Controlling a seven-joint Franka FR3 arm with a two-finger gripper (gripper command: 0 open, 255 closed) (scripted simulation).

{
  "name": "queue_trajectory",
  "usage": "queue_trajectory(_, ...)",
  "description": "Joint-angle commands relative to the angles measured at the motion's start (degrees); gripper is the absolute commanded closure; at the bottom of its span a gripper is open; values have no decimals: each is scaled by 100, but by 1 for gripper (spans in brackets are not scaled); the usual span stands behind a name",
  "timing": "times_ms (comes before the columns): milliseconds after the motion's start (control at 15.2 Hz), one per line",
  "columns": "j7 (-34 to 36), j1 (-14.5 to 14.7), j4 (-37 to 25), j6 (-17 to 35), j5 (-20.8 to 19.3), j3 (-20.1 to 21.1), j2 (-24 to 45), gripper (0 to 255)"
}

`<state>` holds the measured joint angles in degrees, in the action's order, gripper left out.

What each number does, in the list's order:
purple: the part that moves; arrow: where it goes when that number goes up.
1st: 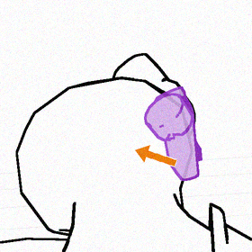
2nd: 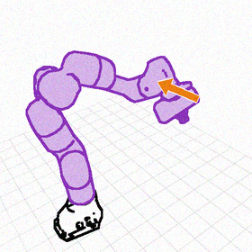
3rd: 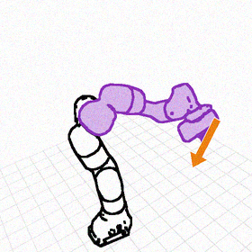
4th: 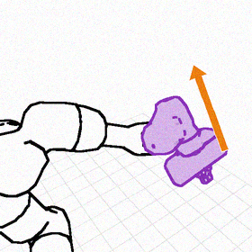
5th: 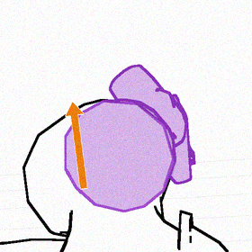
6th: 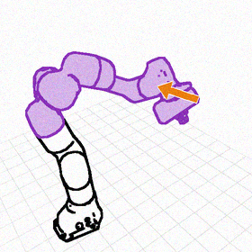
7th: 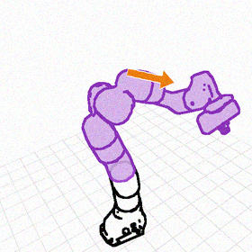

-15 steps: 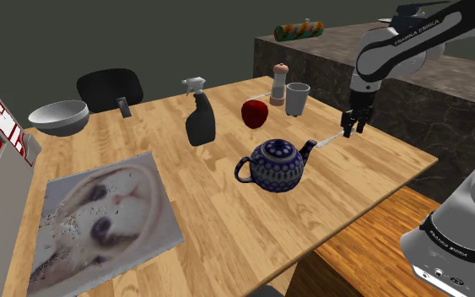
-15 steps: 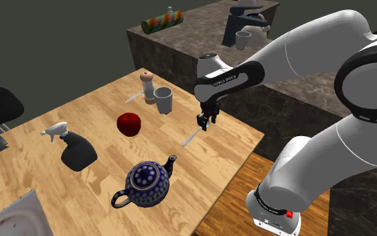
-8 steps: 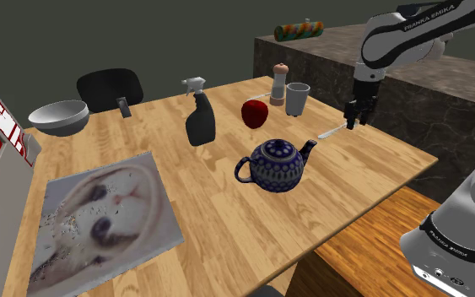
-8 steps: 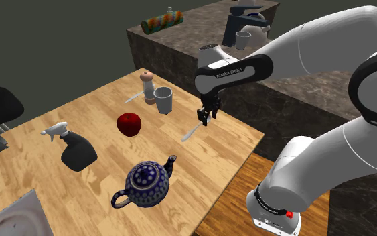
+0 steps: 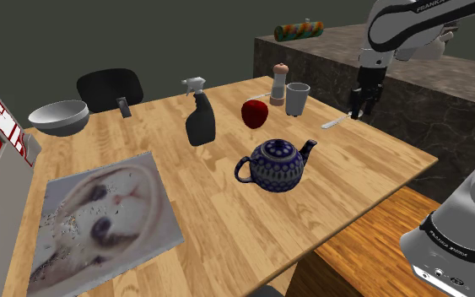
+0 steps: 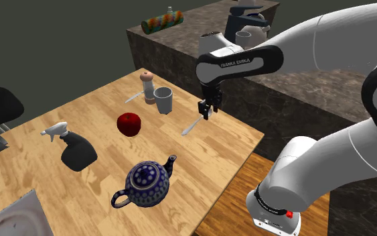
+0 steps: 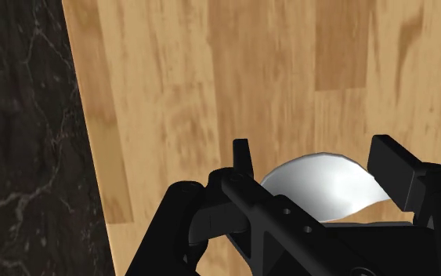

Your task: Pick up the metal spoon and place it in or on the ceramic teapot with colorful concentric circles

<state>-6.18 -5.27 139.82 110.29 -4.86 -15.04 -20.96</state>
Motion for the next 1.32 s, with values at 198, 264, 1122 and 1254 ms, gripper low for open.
queue_trajectory(198,30,11,-312,-439,10,47,-127,255)
queue_trajectory(264,33,11,-371,-521,11,55,-149,255)
queue_trajectory(1122,54,31,-1243,-1549,38,135,-307,255)
queue_trajectory(1254,55,35,-1394,-1704,44,145,-311,255)
